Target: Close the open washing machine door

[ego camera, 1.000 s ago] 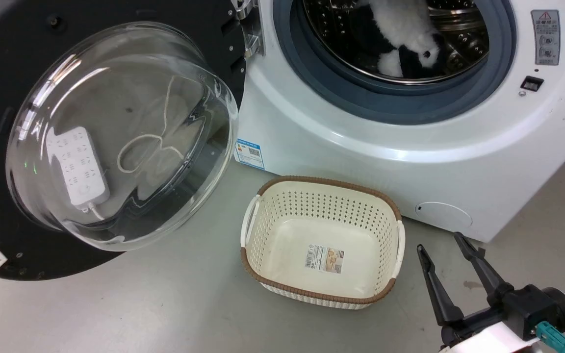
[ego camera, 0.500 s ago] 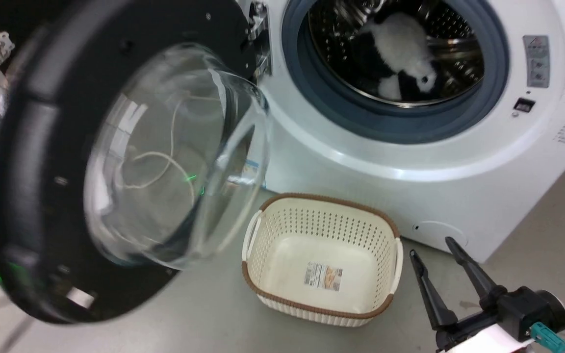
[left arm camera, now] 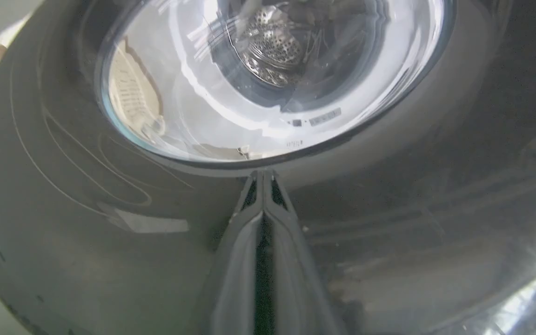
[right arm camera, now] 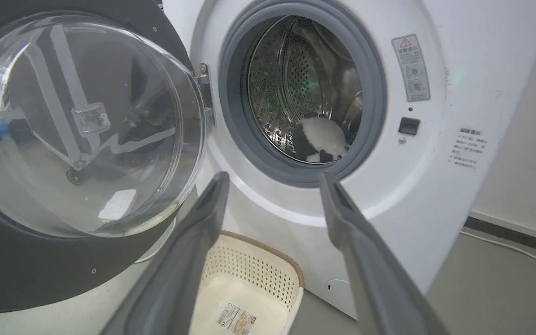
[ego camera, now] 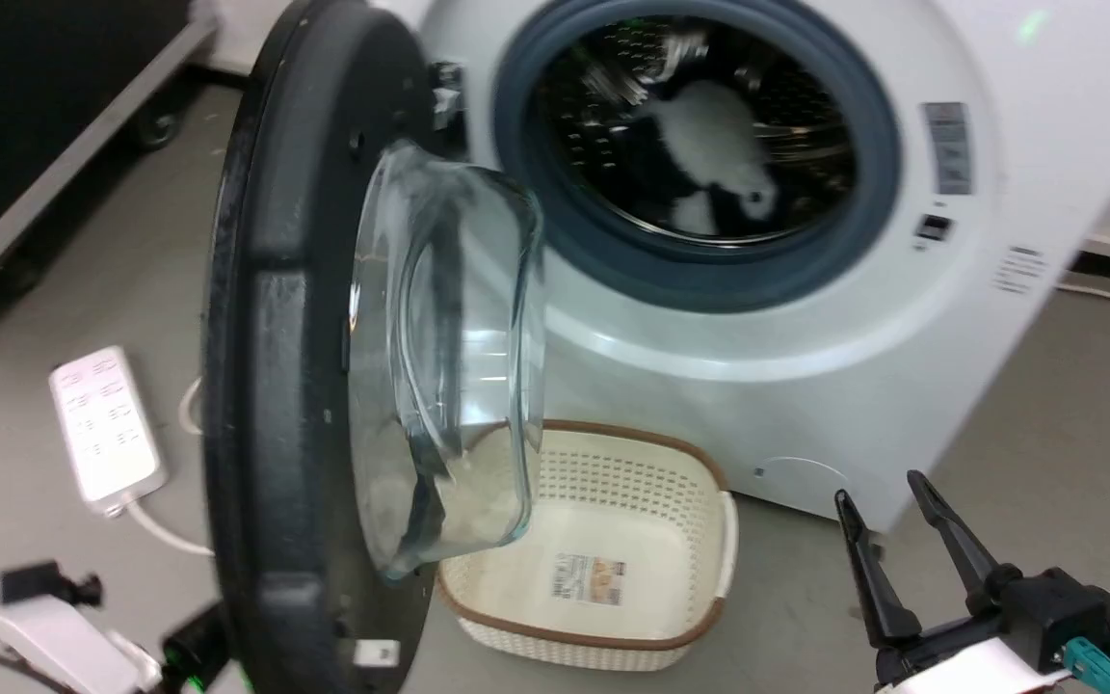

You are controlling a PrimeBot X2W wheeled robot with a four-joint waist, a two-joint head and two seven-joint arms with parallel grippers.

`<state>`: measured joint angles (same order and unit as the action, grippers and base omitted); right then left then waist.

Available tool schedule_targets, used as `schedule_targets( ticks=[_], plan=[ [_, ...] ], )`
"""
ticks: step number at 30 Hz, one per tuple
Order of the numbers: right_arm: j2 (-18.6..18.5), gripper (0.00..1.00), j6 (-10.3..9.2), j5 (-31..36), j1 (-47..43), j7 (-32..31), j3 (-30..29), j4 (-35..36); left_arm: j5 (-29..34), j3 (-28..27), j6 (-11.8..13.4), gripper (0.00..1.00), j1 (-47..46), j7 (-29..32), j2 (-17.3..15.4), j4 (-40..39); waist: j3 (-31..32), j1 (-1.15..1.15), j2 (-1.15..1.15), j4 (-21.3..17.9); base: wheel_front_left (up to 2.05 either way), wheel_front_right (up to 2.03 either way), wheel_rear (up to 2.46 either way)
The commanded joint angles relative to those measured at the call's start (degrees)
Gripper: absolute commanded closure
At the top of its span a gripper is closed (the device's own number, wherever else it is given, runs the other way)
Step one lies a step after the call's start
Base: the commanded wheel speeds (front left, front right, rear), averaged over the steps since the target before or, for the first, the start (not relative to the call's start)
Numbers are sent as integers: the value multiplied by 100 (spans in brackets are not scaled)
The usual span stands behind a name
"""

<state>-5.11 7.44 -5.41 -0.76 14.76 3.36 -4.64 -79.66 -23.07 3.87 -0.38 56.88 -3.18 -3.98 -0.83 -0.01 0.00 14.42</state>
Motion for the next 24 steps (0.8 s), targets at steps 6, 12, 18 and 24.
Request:
schedule_targets(
  ticks=[6,12,18,24],
  plan=[
    [27,0,5,92,15,24,-160,37,-952,1359,-83,100,709,-1075,28,-153,-173,1,0,-763,0,0,0],
    [-77,0,5,99,143,24,-203,72,-1520,2503,-394,100,667,-2102,29,49,-529,1,0,-1456,0,0,0],
    [-119,0,5,29,318,24,-232,95,-1917,3478,-820,100,-81,-3502,30,722,-984,1,0,-2375,0,0,0],
    [-95,0,5,-14,397,24,-278,106,-2060,3738,-971,100,-906,-4422,30,1250,-1201,1,0,-2782,0,0,0]
  ],
)
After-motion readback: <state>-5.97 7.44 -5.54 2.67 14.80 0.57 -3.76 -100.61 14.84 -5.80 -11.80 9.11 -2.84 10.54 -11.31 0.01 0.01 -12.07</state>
